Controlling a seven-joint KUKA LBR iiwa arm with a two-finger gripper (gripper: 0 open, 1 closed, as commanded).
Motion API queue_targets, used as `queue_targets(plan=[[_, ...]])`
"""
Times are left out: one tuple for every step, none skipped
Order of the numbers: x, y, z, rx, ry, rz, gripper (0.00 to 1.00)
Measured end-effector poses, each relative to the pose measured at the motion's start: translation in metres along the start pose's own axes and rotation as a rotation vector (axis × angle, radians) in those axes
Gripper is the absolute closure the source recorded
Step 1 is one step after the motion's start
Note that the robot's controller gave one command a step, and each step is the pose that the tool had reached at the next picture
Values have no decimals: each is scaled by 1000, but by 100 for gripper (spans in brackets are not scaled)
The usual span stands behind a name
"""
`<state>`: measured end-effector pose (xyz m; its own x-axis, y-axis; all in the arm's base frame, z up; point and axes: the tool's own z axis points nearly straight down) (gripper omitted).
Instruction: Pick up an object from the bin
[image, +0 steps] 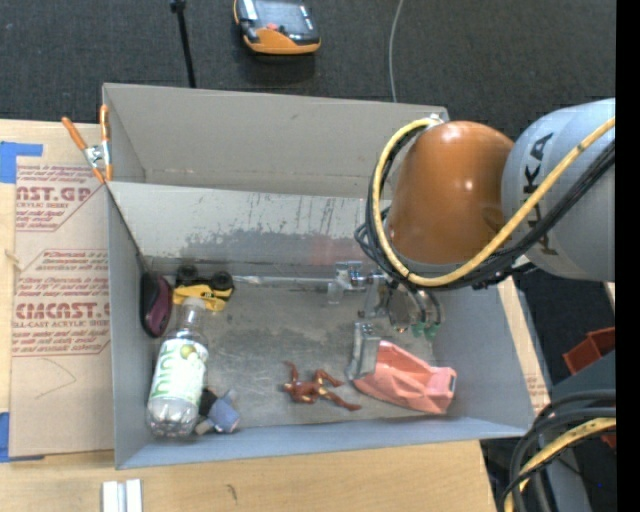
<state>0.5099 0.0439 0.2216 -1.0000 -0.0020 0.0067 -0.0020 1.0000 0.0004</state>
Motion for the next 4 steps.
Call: queue_targets(plan=[[-2, 0, -4, -1, -8, 1, 0], [3, -17, 36, 0, -17, -43, 0], [7, -13, 82, 2, -8, -123, 0], [15, -10, 127, 0, -9, -160, 0]])
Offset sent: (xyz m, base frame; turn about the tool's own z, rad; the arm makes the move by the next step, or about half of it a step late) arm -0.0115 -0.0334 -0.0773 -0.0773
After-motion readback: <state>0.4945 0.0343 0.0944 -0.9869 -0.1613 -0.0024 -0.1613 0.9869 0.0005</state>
